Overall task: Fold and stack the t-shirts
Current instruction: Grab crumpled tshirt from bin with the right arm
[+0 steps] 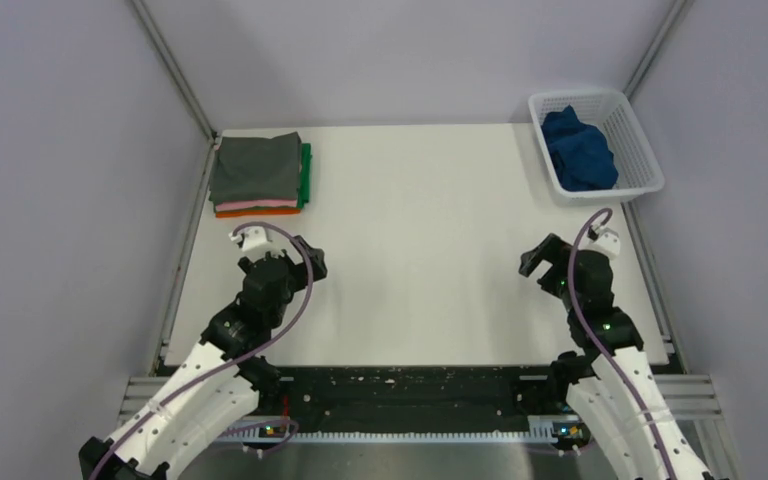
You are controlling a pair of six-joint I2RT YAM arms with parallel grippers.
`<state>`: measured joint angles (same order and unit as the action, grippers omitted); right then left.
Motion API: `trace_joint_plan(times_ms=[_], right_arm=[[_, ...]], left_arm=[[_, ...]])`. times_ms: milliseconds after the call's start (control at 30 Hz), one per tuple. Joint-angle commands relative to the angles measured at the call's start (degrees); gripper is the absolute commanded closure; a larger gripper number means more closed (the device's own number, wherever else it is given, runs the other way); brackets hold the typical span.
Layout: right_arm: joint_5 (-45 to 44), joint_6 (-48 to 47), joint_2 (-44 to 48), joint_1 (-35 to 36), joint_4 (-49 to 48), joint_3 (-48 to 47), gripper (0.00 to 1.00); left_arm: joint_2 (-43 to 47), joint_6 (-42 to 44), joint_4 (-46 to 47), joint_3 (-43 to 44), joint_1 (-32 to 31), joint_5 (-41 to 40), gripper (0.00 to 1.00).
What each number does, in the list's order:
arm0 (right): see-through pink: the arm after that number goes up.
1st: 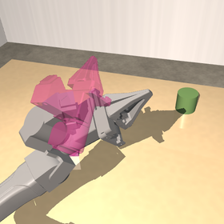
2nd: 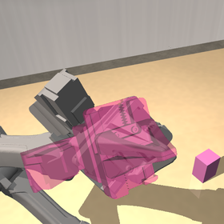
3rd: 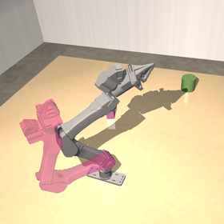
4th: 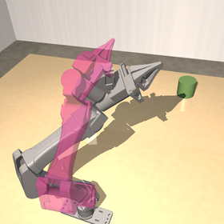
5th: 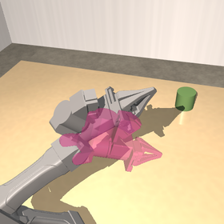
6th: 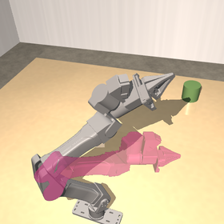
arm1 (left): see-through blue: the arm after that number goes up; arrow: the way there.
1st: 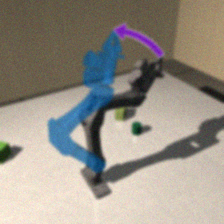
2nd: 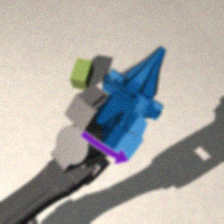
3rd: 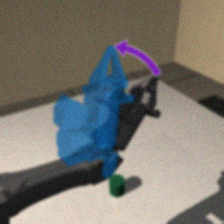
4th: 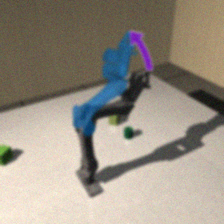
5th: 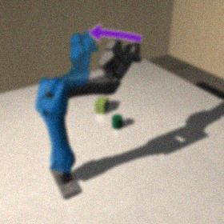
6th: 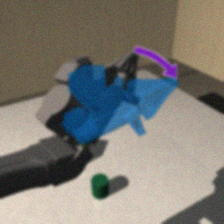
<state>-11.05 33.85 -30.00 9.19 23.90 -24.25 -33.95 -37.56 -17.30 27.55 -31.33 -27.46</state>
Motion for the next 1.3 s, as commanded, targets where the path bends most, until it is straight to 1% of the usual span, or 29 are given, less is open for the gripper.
trace_joint_plan(times_ms=[0, 67, 133, 200, 267, 333, 467, 533, 700, 800, 900, 967, 1033, 1067, 1267], right_arm=[[0.2, -2.4, -0.2, -0.3, -2.1, -7.1, 0.01], [1.4, -4.1, -0.9, -0.3, -4.2, -9.1, 0.01], [4.6, -6.1, -1.9, -0.3, -8.1, -11.2, 0.01], [5.4, -8.0, -3.4, -0.3, -12.6, -13.1, 0.01], [2.7, -10.0, -6.4, -0.3, -16.4, -16.5, 0.01], [-1.1, -11.6, -10.9, -0.3, -17.2, -20.4, 0.01], [-6.8, -15.3, -22.6, -0.5, -15.9, -29.6, 0.01], [-9.0, -16.7, -29.7, -1.4, -13.4, -35.8, 0.01], [-8.2, -19.5, -48.1, -4.6, -8.7, -50.1, 0.01], [-4.7, -17.0, -57.7, -9.7, -6.3, -58.5, 0.02], [0.7, -11.1, -68.3, -15.9, -1.7, -68.8, 0.04], [4.7, -9.8, -76.5, -18.2, 1.8, -76.8, 0.05], [9.1, -8.2, -83.3, -19.5, 3.1, -83.3, 0.07], [9.3, -7.5, -86.0, -19.7, 2.9, -85.6, 0.08], [2.0, -4.9, -102.6, -19.8, 2.7, -100.2, 0.09]], left_arm=[[0.9, -0.3, 1.7, 1.6, 0.1, 0.6, 0.01], [0.6, -0.6, 0.7, 2.0, 0.1, 0.3, 0.01], [-0.1, -1.0, -0.8, 2.9, 0.1, -0.2, 0.01], [-0.6, -1.3, -2.0, 3.7, 0.1, -1.0, 0.01], [-1.1, -1.3, -2.4, 4.0, 0.1, -1.2, 0.01], [-1.5, -1.4, -1.9, 3.7, 0.1, -1.0, 0.01], [-2.9, -1.1, -1.2, 3.6, 0.1, -0.8, 0.01], [-3.9, -1.1, -1.4, 3.8, 0.1, -0.9, 0.01], [-5.8, -1.4, -1.4, 4.0, 0.0, -0.1, 0.01], [-6.3, -1.3, -1.3, 4.0, 0.1, -0.3, 0.01], [-6.8, -1.3, -0.8, 3.8, 0.1, -0.2, 0.01], [-7.5, -1.3, -0.4, 3.6, 0.1, -0.5, 0.01], [-8.3, -2.2, -0.2, 3.4, 0.1, -1.9, 0.01], [-8.7, -2.3, -0.2, 3.3, 0.1, -2.2, 0.01], [-10.8, -2.4, 0.1, 3.3, 0.2, -2.2, 0.01]])
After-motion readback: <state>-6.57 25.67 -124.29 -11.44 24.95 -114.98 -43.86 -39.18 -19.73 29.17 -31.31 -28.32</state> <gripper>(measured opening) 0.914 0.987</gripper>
